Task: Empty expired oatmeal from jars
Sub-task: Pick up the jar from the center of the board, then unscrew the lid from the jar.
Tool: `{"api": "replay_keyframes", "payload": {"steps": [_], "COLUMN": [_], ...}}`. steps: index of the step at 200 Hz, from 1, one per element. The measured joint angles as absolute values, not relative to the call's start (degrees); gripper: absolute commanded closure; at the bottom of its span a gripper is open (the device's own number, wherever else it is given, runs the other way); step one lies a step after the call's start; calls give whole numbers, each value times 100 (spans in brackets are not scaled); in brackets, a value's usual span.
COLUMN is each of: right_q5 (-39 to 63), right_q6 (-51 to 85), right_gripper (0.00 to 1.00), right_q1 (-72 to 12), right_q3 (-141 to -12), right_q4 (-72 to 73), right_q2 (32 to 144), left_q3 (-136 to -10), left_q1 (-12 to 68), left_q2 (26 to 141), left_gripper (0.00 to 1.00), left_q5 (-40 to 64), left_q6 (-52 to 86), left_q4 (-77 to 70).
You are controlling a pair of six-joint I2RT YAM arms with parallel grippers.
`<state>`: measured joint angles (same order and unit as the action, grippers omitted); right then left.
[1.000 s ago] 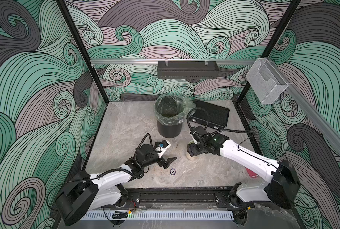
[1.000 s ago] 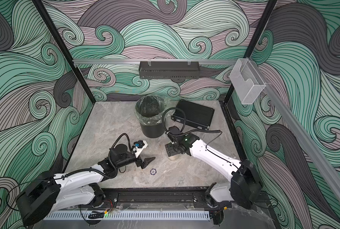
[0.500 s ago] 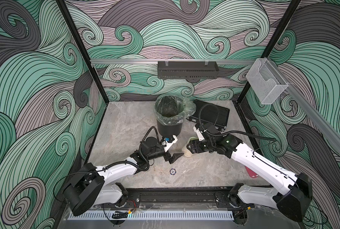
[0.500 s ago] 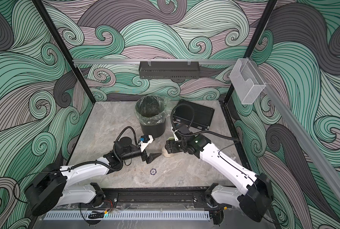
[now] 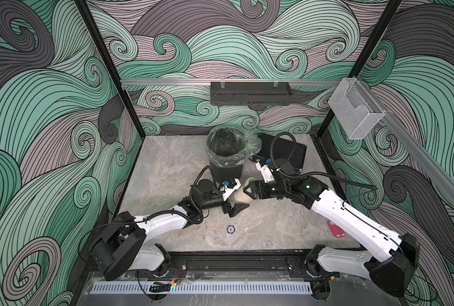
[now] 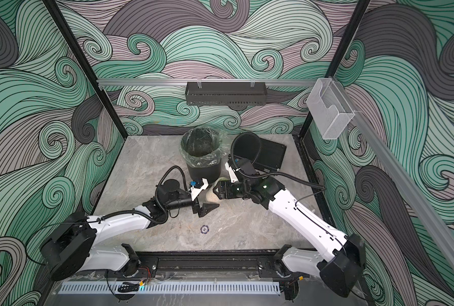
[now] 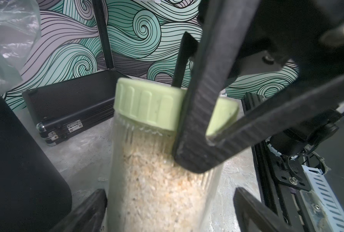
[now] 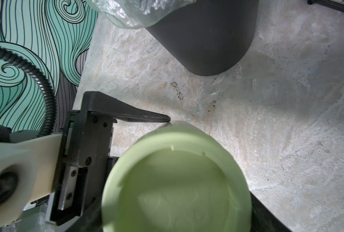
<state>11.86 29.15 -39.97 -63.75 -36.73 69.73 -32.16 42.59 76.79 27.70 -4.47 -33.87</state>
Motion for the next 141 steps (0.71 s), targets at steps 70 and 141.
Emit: {"api": "replay_keyframes", "payload": {"steps": [70,141], "right_q5": [1719,1925], "right_q6": [3212,3308], "right_gripper": [53,54], "right_q1": [-3896,-3887], "right_q3": [-6375,-6372], "right_q4": [-3459,-3411], "right_q2": [6945,6938], "left_q3": [-3430,-3450], "left_q1": [4257,4259], "left_q2": [7679,7660], "left_gripper": [10,43], "left_q5": [2770,2755], "left_q6": [-523,-827], "left_q4": [-3345,-3122]}}
